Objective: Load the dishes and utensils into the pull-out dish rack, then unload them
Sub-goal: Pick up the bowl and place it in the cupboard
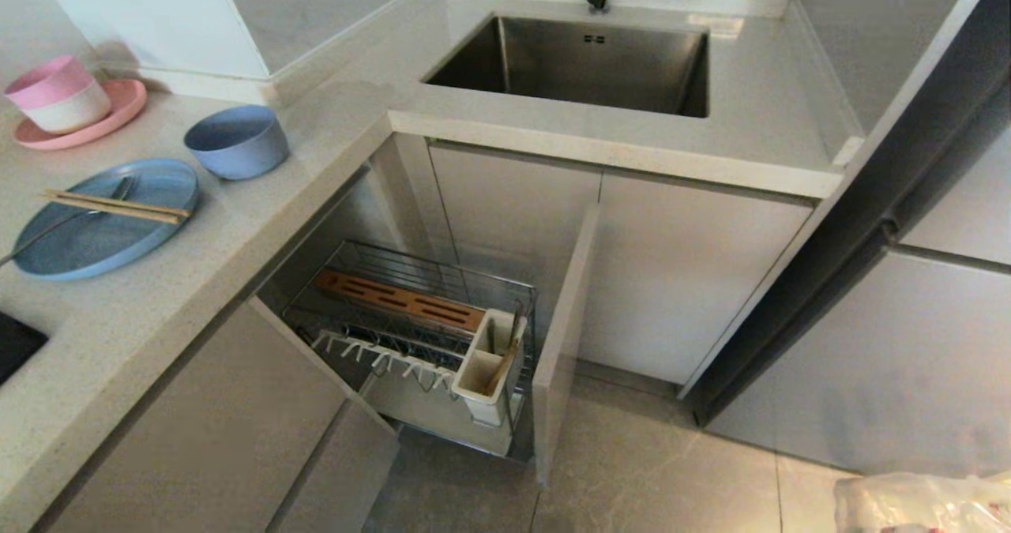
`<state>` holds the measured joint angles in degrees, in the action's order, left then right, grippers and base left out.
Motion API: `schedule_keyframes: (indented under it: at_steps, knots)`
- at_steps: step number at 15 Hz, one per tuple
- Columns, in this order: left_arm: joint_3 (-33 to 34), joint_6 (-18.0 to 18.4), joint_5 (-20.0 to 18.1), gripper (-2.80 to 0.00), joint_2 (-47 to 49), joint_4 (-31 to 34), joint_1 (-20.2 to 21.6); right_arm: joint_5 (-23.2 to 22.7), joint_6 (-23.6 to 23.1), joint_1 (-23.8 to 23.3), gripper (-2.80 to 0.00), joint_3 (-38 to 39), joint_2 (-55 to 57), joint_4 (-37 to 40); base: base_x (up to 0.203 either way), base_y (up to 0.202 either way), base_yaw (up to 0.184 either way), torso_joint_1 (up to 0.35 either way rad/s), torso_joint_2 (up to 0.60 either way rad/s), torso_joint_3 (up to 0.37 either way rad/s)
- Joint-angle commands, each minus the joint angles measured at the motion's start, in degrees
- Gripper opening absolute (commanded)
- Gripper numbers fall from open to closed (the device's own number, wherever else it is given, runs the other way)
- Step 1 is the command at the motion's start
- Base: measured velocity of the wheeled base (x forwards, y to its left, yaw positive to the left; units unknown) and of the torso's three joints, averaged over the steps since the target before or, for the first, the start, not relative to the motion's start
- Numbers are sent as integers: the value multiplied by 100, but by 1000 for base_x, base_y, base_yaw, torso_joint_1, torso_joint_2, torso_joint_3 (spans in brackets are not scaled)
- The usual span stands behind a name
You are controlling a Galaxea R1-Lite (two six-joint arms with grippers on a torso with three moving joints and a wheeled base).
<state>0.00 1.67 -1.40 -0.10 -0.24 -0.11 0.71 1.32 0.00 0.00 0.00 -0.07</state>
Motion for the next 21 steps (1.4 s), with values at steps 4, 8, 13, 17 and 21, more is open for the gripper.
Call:
schedule_keyframes:
  at_steps: [4, 8, 13, 17, 21]
  knots:
    - [0, 0, 0, -280, 1, -2, 2, 0, 0, 0, -280, 0, 7, -1, 0, 0, 0, 2, 3, -195]
    - [0, 0, 0, -280, 1, -2, 2, 0, 0, 0, -280, 0, 9, -1, 0, 0, 0, 3, 3, -198]
    - [0, 0, 3, -280, 1, -2, 2, 0, 1, 0, -280, 0, 1, -1, 0, 0, 0, 3, 3, -203]
    - [0, 3, 3, -280, 0, -2, -5, 0, 0, 0, -280, 0, 4, -1, 0, 0, 0, 2, 4, -200]
    - [0, -9, 5, -280, 1, 4, 1, 0, 0, 0, -280, 0, 8, -1, 0, 0, 0, 1, 0, -201]
